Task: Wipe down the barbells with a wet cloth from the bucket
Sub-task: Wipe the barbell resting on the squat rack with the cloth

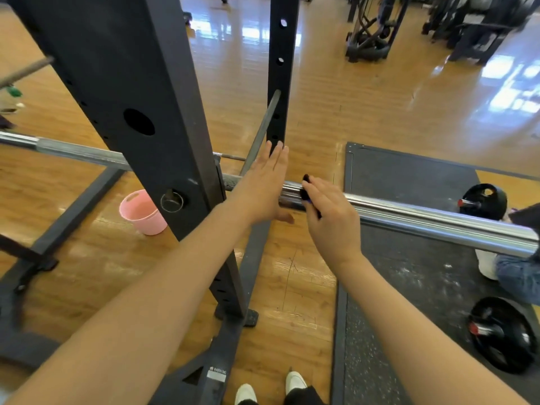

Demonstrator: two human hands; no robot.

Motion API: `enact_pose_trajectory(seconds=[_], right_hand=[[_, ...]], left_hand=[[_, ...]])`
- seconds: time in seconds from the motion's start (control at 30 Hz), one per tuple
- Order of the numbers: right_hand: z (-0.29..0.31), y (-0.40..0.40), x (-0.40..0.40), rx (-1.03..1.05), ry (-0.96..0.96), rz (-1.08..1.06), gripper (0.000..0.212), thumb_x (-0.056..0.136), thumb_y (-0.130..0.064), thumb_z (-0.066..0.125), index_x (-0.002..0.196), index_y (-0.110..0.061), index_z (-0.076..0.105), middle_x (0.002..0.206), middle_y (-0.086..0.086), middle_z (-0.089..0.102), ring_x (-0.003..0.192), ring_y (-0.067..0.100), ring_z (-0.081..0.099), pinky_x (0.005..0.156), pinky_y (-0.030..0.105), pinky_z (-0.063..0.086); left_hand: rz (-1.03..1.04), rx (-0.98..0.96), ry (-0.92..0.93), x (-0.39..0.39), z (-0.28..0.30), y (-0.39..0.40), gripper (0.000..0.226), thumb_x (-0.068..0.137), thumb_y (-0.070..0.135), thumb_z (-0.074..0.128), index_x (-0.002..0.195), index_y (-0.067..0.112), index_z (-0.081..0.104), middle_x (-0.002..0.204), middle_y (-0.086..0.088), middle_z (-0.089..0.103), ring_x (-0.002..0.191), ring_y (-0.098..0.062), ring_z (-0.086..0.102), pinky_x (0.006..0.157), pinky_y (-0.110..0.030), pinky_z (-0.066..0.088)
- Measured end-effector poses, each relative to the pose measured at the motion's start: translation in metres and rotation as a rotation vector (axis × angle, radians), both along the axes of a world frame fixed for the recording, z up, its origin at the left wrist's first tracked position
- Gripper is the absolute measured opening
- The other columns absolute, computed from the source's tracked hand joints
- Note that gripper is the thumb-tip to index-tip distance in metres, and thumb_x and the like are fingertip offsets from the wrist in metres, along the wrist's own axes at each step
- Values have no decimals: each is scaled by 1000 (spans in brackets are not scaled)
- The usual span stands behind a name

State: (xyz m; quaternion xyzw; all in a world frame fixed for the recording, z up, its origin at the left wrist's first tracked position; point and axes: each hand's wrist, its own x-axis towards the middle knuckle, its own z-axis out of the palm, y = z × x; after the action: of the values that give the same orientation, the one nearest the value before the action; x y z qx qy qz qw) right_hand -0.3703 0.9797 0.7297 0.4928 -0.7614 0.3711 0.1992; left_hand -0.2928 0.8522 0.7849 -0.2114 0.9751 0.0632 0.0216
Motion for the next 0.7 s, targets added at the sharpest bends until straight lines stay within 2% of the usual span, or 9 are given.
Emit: enact_pose_trajectory(seconds=[0.07,0.13,0.2,0.3,0.37,0.5,0.63,0.7], right_hand=[[10,-18,5,-62,-50,32,31,82,-1,62,113,2,65,115,17,65,110,31,61,94,41,49],[16,-36,8,-44,-14,94,30,82,-6,59,110,1,67,113,16,66,108,30,62,93,39,49],[14,-44,15,23,27,157,29,78,-4,62,106,0,69,111,16,67,106,31,63,90,42,51],[-2,-31,24,92,127,204,32,69,10,73,100,-1,72,110,15,68,106,31,63,92,43,50],[-6,-20,27,115,164,238,38,66,15,75,99,-2,72,110,14,68,108,30,63,93,44,49],[18,-41,27,-6,-10,138,25,84,-2,56,104,-2,70,111,13,68,110,29,61,96,37,45],[18,-55,35,132,132,177,31,65,13,72,94,0,73,99,14,71,100,31,66,91,42,46],[12,-48,46,186,106,161,35,64,14,75,94,-4,74,100,11,72,102,28,66,93,41,46]], left_hand=[[102,104,141,13,-9,10,122,74,49,73,148,5,-13,158,-8,-13,145,-20,-15,117,-31,-1],[217,115,224,29,-29,25,115,80,47,69,148,6,-15,158,-6,-14,144,-18,-15,117,-29,0],[285,129,256,44,-47,37,106,87,39,64,147,6,-18,157,-7,-17,143,-18,-19,117,-29,-2],[348,115,232,61,-64,47,93,95,32,53,145,5,-20,155,-9,-23,137,-16,-28,112,-25,-11],[361,90,228,70,-70,47,87,97,30,48,145,4,-19,155,-10,-24,134,-15,-31,109,-25,-13],[349,29,169,78,-72,40,82,97,29,42,146,1,-18,156,-14,-21,143,-22,-21,109,-26,-10],[314,52,161,82,-67,38,81,98,26,39,135,5,-29,154,-12,-27,133,-18,-31,109,-27,-10],[291,63,218,90,-65,38,80,97,22,42,136,7,-26,155,-10,-23,135,-16,-27,110,-25,-7]])
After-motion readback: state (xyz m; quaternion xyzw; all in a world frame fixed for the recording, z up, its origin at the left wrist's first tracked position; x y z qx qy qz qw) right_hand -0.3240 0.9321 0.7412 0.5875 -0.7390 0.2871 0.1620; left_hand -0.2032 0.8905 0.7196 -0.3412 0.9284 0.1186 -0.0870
